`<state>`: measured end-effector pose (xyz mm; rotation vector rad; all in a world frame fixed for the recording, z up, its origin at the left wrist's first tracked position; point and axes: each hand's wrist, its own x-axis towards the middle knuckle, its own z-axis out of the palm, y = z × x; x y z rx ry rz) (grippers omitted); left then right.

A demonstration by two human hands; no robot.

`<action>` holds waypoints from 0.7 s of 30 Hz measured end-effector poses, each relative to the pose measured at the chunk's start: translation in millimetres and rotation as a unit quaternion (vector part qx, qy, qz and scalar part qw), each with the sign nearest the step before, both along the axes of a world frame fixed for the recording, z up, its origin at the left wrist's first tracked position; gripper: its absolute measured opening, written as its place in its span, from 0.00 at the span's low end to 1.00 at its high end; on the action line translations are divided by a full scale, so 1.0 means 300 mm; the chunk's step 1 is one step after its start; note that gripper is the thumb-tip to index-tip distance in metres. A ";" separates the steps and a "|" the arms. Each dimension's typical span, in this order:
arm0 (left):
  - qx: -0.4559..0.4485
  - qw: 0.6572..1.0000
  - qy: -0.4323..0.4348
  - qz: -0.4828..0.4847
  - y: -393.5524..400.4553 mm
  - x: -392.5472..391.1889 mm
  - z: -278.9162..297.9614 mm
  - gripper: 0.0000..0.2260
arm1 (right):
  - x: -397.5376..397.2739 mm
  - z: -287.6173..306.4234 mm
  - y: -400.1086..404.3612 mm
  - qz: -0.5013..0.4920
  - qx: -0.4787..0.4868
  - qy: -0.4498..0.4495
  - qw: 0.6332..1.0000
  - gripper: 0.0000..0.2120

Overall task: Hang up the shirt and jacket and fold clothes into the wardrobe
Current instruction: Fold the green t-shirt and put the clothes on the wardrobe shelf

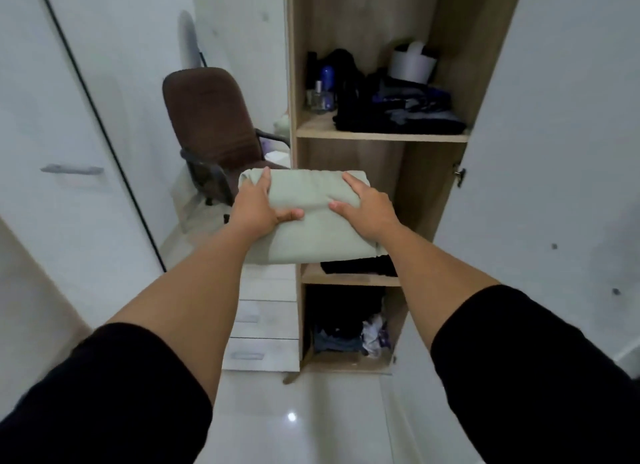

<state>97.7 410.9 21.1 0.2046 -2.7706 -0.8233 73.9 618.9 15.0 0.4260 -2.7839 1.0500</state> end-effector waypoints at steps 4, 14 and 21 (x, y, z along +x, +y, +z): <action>0.010 0.999 -0.020 -0.044 0.155 -0.154 -0.031 0.52 | -0.090 -0.039 0.164 -0.038 -0.005 -0.008 0.999 0.31; -0.021 0.995 -0.063 -0.076 0.361 -0.529 -0.139 0.50 | -0.432 -0.151 0.375 -0.073 0.015 -0.019 0.997 0.32; -0.001 0.992 -0.097 -0.079 0.366 -0.735 -0.317 0.49 | -0.652 -0.337 0.383 -0.075 0.027 -0.057 0.995 0.32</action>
